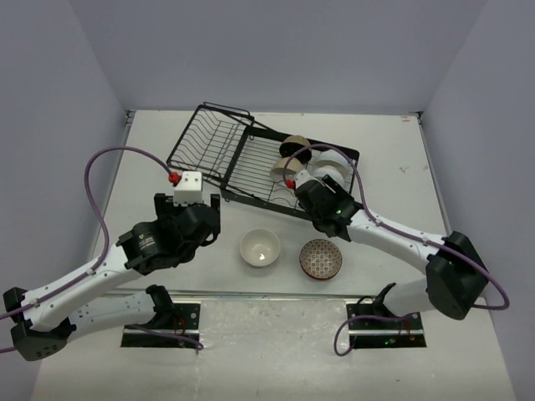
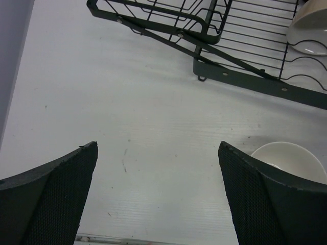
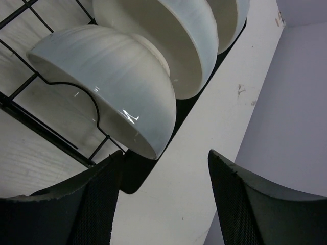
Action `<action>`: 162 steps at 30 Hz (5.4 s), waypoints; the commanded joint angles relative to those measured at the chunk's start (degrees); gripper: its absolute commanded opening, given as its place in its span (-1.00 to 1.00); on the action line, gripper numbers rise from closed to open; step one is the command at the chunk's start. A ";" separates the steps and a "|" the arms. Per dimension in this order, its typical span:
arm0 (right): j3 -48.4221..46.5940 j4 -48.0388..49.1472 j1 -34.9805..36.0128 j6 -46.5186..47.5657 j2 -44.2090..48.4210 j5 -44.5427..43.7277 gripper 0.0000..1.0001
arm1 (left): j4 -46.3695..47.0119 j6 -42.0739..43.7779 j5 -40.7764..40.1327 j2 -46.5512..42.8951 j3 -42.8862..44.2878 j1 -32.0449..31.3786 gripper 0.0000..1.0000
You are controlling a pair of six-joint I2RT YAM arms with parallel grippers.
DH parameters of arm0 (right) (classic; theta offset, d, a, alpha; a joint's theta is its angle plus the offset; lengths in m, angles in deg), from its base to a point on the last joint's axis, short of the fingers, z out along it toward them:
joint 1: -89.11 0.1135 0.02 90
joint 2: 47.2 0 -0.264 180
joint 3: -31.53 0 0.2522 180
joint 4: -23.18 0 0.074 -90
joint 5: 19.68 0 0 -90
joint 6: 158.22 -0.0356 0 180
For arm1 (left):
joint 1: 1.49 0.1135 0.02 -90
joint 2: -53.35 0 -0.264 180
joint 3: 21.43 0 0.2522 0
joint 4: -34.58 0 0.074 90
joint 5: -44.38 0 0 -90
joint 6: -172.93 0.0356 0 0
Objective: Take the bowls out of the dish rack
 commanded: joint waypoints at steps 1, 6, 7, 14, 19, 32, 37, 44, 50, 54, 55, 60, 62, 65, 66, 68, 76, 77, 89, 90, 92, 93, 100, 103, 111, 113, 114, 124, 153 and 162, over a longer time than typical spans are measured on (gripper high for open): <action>-2.44 5.81 0.23 3.40 -2.72 -5.88 0.35 | 5.30 2.24 -1.57 -2.44 0.00 0.17 1.00; -2.44 9.50 0.23 4.10 -7.03 -8.25 0.13 | 7.15 3.91 -0.25 -4.81 -1.93 0.17 1.00; -2.26 10.37 0.23 4.19 -7.47 -8.25 0.09 | 7.67 4.26 0.45 -4.99 -2.02 0.17 1.00; -2.00 11.09 0.49 -0.19 -10.64 -9.05 -0.24 | 8.29 5.75 1.86 -3.94 -2.37 0.17 1.00; -1.03 11.00 0.84 -3.97 -11.08 -9.04 -0.63 | 8.73 6.11 2.39 -4.11 -2.72 0.17 1.00; 1.17 11.70 1.28 -9.87 -11.53 -13.87 -1.00 | 9.00 6.55 2.74 -3.32 -2.90 0.17 1.00; -0.14 10.31 1.37 -15.20 -9.24 -18.88 -1.00 | 9.00 6.37 2.48 -3.32 -2.99 0.17 1.00; -3.14 3.97 1.28 -24.45 -9.85 -20.65 -1.00 | 9.00 6.28 2.30 -3.41 -3.08 0.17 1.00; -2.79 4.49 1.28 -25.86 -6.43 -20.91 -1.00 | 9.26 6.37 2.30 -3.41 -3.08 0.17 1.00; -2.18 5.45 1.37 -25.25 -3.00 -19.86 -1.00 | 9.35 6.46 2.30 -2.97 -3.08 0.17 1.00; -1.91 5.98 1.37 -24.99 -2.30 -19.68 -1.00 | 9.35 6.55 2.39 -2.88 -3.08 0.17 1.00; 0.11 9.50 1.28 -22.53 1.13 -17.93 -1.00 | 9.44 6.46 2.30 -2.88 -3.08 0.17 1.00; 0.72 9.94 1.37 -22.44 0.79 -17.22 -1.00 | 9.53 6.55 2.39 -2.79 -3.08 0.26 1.00; 1.43 10.47 1.19 -22.87 -0.18 -16.34 -1.00 | 9.53 6.64 2.48 -2.71 -3.08 0.26 1.00; 1.78 10.21 1.19 -23.40 -0.18 -15.12 -1.00 | 9.44 6.55 2.48 -2.71 -3.08 0.26 1.00; 2.22 9.51 1.19 -25.24 0.86 -13.63 -1.00 | 9.53 6.64 2.39 -2.71 -3.08 0.26 1.00; 3.89 5.20 1.19 -36.58 13.87 -2.90 -0.84 | 9.61 6.72 2.74 -2.18 -3.16 0.26 1.00; 4.15 4.94 1.19 -36.76 15.10 -2.28 -0.74 | 9.61 6.72 2.65 -2.27 -3.25 0.26 1.00; 3.88 3.61 0.93 -40.15 12.37 9.46 0.11 | 10.14 7.34 3.71 -2.27 -3.60 0.34 1.00; 5.11 5.97 0.93 -44.11 14.56 11.93 0.12 | 10.14 7.25 3.71 -2.18 -3.60 0.34 1.00; 11.51 15.27 1.02 -56.23 21.76 17.12 0.15 | 10.32 7.43 3.97 -2.18 -3.60 0.43 1.00; 13.89 18.35 1.02 -60.89 24.05 17.32 0.15 | 10.32 7.51 4.15 -2.01 -3.69 0.52 1.00; 32.87 42.00 1.28 -96.77 30.14 10.04 0.26 | 10.84 7.95 5.20 -1.83 -3.87 0.78 1.00; 35.35 47.19 1.28 -104.77 27.77 6.87 0.32 | 10.84 7.87 5.38 -2.09 -4.04 0.78 1.00; 35.88 60.38 1.02 -106.19 20.31 4.49 0.29 | 11.20 8.22 6.34 -3.06 -4.48 0.78 1.00; 35.45 60.22 0.93 -107.16 19.25 3.36 0.29 | 11.46 8.39 6.87 -3.41 -4.57 0.78 1.00; 35.10 58.30 0.93 -108.64 18.72 3.00 0.28 | 11.46 8.39 6.96 -3.50 -4.66 0.78 1.00; 30.00 55.65 -2.40 -113.49 9.85 0.09 0.18 | 13.48 9.97 10.29 -5.26 -5.54 0.78 1.00; 28.06 67.24 -3.55 -111.03 -5.37 -5.44 -0.86 | 16.03 13.05 14.96 -5.26 -6.50 0.78 1.00; 31.75 78.21 -2.94 -106.12 -5.01 -6.59 -1.00 | 16.38 13.49 15.22 -5.52 -6.77 0.78 1.00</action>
